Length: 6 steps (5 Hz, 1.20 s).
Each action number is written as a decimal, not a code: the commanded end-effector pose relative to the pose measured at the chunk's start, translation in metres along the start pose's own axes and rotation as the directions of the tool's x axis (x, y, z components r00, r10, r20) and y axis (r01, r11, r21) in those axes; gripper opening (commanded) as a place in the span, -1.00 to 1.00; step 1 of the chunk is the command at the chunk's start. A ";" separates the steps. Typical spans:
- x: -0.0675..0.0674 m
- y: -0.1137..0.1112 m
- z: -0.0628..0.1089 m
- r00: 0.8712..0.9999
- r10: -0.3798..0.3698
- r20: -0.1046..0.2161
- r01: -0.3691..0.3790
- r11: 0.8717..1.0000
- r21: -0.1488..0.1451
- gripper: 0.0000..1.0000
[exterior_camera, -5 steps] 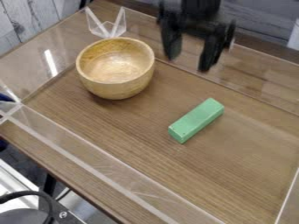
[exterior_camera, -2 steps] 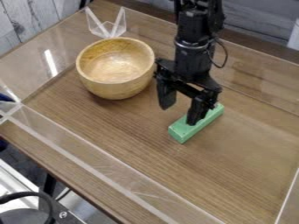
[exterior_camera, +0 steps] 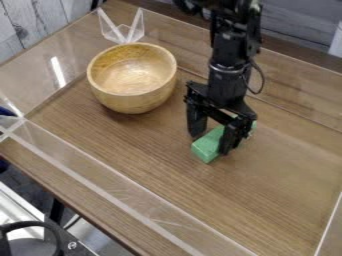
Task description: Put the green block in the brown bowl
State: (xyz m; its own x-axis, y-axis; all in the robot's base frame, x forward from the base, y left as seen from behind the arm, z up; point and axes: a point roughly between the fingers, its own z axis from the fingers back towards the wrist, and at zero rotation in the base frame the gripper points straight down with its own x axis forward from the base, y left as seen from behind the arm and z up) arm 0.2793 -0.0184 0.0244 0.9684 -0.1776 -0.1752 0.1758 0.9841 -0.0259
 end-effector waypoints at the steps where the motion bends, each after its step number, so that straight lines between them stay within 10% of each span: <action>1: 0.015 0.000 0.011 0.999 -0.005 0.035 0.005 1.000 0.001 -1.00; 6: 0.017 0.007 0.012 0.978 -0.168 0.126 0.168 0.986 0.007 -1.00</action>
State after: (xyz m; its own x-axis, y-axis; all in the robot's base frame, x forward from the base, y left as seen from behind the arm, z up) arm 0.2945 -0.0164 0.0200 0.9390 -0.3325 -0.0882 0.3281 0.9427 -0.0607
